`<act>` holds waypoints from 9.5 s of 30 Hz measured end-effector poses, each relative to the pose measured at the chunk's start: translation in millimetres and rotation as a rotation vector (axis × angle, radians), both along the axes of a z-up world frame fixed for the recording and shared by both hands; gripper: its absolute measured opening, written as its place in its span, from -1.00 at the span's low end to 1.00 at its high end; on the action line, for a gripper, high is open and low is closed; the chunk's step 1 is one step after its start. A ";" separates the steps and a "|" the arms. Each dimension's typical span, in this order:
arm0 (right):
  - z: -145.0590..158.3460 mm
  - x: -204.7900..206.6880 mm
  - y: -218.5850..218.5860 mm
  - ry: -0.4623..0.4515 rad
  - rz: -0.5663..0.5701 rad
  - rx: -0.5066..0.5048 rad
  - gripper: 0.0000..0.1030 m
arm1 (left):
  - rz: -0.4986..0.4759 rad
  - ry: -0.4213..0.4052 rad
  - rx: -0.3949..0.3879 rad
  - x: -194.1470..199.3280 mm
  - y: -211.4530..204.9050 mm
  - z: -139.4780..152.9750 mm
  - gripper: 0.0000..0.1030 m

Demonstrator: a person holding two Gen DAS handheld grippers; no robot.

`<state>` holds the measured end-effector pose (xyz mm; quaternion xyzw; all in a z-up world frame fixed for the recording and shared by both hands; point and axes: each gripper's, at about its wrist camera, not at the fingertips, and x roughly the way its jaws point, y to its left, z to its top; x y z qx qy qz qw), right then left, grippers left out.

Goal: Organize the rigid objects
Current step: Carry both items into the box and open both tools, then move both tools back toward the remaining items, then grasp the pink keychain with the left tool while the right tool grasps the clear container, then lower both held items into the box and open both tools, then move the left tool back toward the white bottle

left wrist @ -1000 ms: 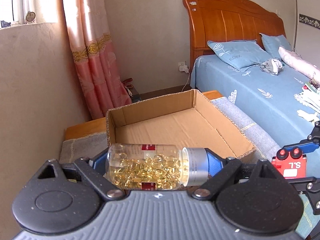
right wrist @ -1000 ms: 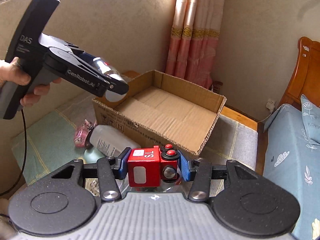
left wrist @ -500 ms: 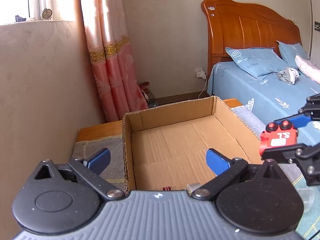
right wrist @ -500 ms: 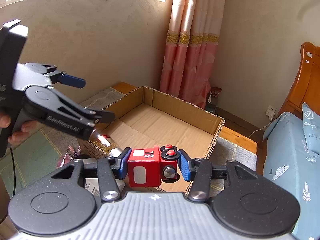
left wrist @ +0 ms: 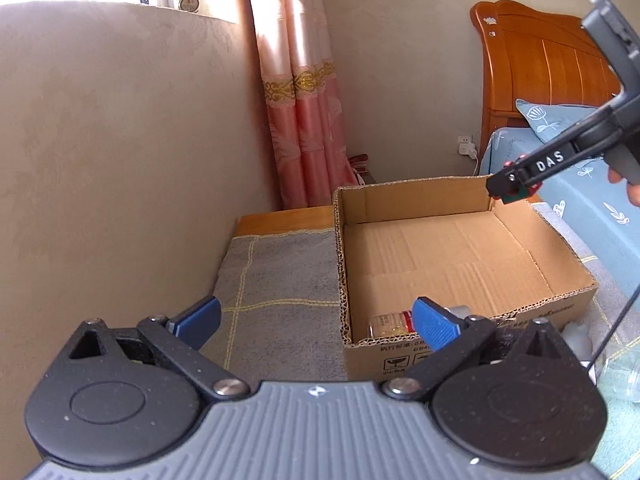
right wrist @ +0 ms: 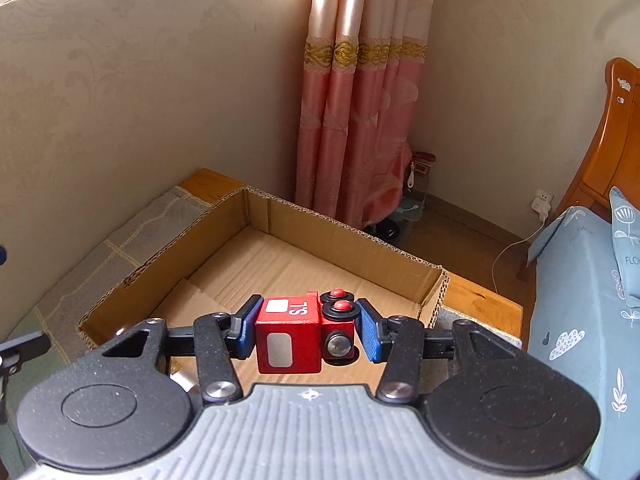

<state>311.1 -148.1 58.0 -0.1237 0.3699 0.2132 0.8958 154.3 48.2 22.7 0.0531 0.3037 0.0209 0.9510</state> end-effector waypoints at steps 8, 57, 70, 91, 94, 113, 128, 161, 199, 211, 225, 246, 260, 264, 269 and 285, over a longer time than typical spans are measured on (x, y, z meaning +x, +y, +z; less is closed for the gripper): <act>-14.0 32.7 5.3 0.014 -0.097 0.019 0.91 | -0.014 0.017 -0.022 -5.1 4.4 -3.3 0.97; -118.3 -218.7 21.6 0.114 -0.125 0.044 1.00 | -0.177 0.244 -0.073 -51.2 17.7 -96.8 0.97; -132.8 -222.2 9.3 0.117 -0.130 -0.003 1.00 | -0.308 0.149 -0.093 -31.0 13.0 -89.3 0.97; -135.0 -223.7 8.2 0.087 -0.098 0.007 1.00 | -0.474 0.138 -0.114 -44.0 10.6 -97.3 0.92; -135.3 -225.7 8.3 0.081 -0.100 0.008 1.00 | -0.478 0.140 -0.120 -39.4 14.4 -98.7 0.81; -135.1 -233.4 8.3 0.066 -0.080 0.014 1.00 | -0.519 0.149 -0.214 -37.3 25.6 -104.8 0.07; -133.7 -224.6 22.9 0.097 -0.026 0.018 1.00 | -0.396 0.187 -0.144 -74.9 33.0 -100.8 0.01; -109.6 -207.4 27.9 0.138 -0.070 -0.013 0.57 | -0.331 0.264 -0.046 -61.5 9.7 -97.2 -0.04; -19.0 -79.4 -20.5 -0.046 -0.030 -0.021 0.79 | -0.339 0.026 0.121 0.7 -28.2 45.0 -0.04; -9.4 -110.4 -52.7 -0.074 -0.044 0.028 0.97 | -0.382 0.086 0.095 90.8 -57.4 49.1 -0.04; 4.9 -142.3 -71.2 -0.111 -0.057 0.018 1.00 | -0.265 0.083 0.110 158.2 -62.8 34.5 0.95; -46.4 -185.7 -59.7 -0.040 -0.138 0.061 1.00 | -0.285 0.033 0.007 39.9 -49.7 28.1 0.97; -93.7 -245.3 -65.6 -0.115 -0.303 0.019 1.00 | -0.262 0.173 -0.082 -35.6 -36.3 -62.0 0.97; -92.8 -255.1 -68.6 -0.137 -0.304 -0.009 1.00 | -0.301 0.179 -0.067 -47.0 -39.7 -76.7 0.97; -106.2 -254.2 -76.0 -0.084 -0.344 -0.016 1.00 | -0.337 0.185 -0.082 -47.1 -44.0 -84.2 0.97; -138.5 -237.3 -85.2 0.023 -0.340 0.042 1.00 | -0.340 0.196 -0.121 -18.6 -67.0 -74.2 0.97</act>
